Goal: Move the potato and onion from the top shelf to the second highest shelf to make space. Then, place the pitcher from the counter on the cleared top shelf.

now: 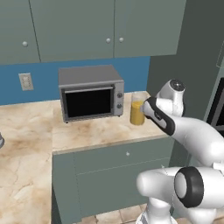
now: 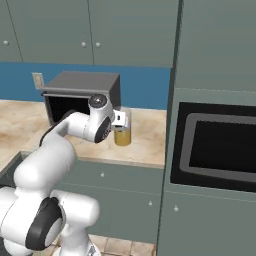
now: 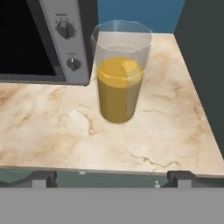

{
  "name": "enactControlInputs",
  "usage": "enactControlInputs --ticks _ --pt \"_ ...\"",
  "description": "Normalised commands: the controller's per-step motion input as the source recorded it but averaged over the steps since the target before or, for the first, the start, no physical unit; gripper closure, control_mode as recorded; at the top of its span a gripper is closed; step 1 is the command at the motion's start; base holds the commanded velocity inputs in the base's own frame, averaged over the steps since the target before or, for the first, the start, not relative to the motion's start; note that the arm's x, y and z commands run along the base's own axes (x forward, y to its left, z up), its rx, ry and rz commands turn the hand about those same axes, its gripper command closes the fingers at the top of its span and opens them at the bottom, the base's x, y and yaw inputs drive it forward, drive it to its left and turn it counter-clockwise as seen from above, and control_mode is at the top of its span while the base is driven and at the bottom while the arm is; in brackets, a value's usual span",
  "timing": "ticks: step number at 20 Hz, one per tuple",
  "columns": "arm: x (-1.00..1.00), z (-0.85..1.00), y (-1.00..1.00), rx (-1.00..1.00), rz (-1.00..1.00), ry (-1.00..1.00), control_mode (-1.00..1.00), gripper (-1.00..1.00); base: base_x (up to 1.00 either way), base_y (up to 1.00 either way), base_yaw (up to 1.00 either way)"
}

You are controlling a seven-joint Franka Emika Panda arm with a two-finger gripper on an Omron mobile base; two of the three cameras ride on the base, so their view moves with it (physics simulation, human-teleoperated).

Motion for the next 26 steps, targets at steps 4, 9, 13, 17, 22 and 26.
enactControlInputs --ticks 4,9,13,17,22,26 --pt "0.21 -0.23 -0.01 0.00 0.00 0.00 -1.00 -1.00 0.00 0.00 0.00" --pt "0.24 -0.20 -0.11 0.00 0.01 0.00 -1.00 -1.00 0.00 0.00 0.00" --pt "0.22 -0.13 -0.21 0.00 0.03 0.00 -1.00 -1.00 0.00 0.00 0.00" --pt "0.20 -0.14 -0.12 0.00 0.04 0.00 -1.00 -1.00 0.00 0.00 0.00" --pt "0.24 -0.11 0.00 0.00 0.04 0.00 -1.00 -1.00 0.00 0.00 0.00" --pt "0.26 -0.10 0.00 0.00 0.03 -0.02 -1.00 -1.00 0.00 0.00 0.00"
